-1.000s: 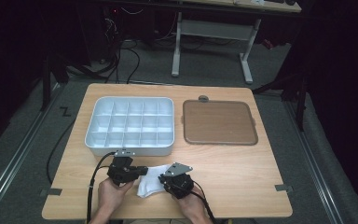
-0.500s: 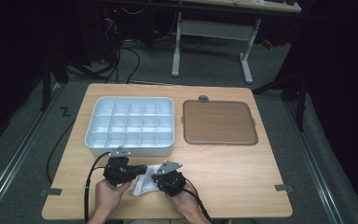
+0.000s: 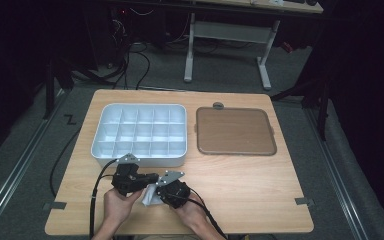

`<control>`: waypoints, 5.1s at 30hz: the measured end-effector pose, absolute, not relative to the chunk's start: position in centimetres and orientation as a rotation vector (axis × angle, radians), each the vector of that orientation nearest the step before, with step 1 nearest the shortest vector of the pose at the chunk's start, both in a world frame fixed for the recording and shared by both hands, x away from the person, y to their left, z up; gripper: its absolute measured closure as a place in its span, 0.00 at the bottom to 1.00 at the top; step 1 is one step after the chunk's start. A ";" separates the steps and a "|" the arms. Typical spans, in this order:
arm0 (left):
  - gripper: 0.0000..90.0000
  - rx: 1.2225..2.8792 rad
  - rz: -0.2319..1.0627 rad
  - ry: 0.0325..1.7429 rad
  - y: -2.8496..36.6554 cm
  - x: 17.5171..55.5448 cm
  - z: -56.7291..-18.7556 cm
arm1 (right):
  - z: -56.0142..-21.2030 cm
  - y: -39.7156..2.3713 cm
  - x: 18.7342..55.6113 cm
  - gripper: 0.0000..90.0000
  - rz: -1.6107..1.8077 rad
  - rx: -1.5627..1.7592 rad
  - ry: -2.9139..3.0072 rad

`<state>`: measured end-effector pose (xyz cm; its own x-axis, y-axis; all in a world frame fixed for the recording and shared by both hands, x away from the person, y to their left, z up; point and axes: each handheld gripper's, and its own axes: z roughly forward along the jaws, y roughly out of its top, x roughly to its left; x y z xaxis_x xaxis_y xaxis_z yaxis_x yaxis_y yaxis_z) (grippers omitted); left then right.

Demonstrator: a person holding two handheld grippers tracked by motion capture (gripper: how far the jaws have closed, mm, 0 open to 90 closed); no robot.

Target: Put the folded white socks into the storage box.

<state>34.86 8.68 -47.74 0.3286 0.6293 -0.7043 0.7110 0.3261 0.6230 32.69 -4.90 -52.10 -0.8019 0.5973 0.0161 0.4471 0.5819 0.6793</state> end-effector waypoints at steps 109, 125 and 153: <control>0.95 1.495 0.005 1.260 4.1 35.8 -49.3 | -51.3 -12.5 31.4 0.77 1.137 1.184 2.501; 0.95 1.492 0.039 1.233 3.1 35.5 -49.3 | -52.7 -11.4 32.4 0.88 1.057 1.079 2.504; 0.95 1.515 0.101 1.251 2.6 37.1 -51.4 | -52.9 -11.5 34.0 0.89 1.079 1.054 2.503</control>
<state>37.12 2.60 -51.38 0.4357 0.7263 -0.5316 0.6315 0.1741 0.7556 33.99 -11.47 -52.89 -0.7188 0.6910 0.0770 0.5303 0.4733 0.7034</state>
